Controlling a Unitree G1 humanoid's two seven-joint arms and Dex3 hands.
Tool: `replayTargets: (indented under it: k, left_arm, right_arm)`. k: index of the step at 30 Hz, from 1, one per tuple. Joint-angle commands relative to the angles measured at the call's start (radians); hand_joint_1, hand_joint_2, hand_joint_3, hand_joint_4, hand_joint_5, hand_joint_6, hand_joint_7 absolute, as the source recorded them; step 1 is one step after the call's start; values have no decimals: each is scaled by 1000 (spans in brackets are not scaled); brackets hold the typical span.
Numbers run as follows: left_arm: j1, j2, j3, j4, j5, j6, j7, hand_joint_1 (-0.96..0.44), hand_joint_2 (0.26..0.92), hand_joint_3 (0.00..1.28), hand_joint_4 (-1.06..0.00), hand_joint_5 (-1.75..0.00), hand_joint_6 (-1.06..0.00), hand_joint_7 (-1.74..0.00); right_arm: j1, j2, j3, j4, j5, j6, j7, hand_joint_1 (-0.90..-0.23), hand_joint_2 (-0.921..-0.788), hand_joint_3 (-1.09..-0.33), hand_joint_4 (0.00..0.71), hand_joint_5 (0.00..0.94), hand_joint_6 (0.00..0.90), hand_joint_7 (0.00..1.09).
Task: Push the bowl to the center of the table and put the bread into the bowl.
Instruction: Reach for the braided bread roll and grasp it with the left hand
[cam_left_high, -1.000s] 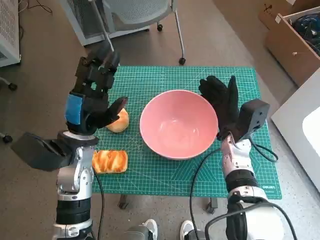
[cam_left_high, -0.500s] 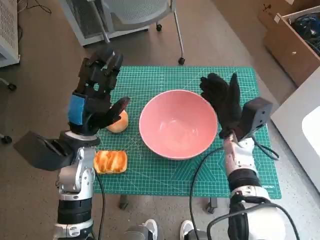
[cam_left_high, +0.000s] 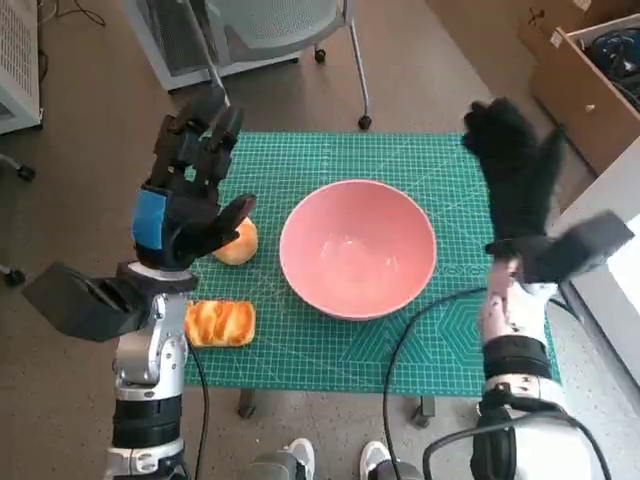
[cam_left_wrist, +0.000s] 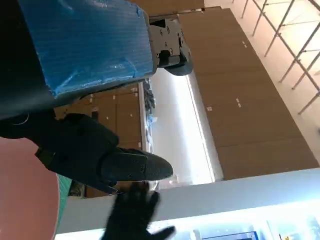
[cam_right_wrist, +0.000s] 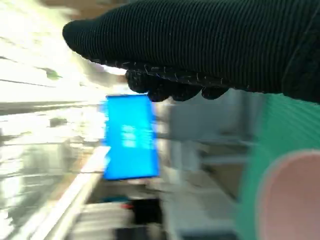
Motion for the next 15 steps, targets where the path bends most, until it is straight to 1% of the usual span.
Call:
replayTargets:
  k: [1,4,6,13,15]
  left_arm:
    - [-4,9,4,-5,8,-17,1,-421,805,301,1,-290,1,-614]
    - [-7,11,5,-2,9,-19,-2,-420,805,300,1,-292,1,-623]
    - [-9,13,5,0,8,-18,-5,-420,805,299,1,-292,1,-625]
    - [-12,28,7,-3,14,-16,-10,-418,805,299,1,-291,1,-627]
    - [-11,35,8,-5,17,-16,-11,-417,804,300,0,-299,1,-635]
  right_arm:
    - [59,6,15,-85,13,-31,36,-577,-921,-809,204,1,51,394]
    - [85,2,31,-149,6,-33,33,-592,-921,-788,196,1,46,390]
    - [106,-4,46,-201,-6,-31,25,-598,-921,-777,198,2,50,393]
    - [161,-5,85,-331,-28,-17,-4,-606,-921,-762,205,6,63,406]
    - [170,-4,93,-354,-33,-14,-11,-614,-921,-760,206,6,67,410]
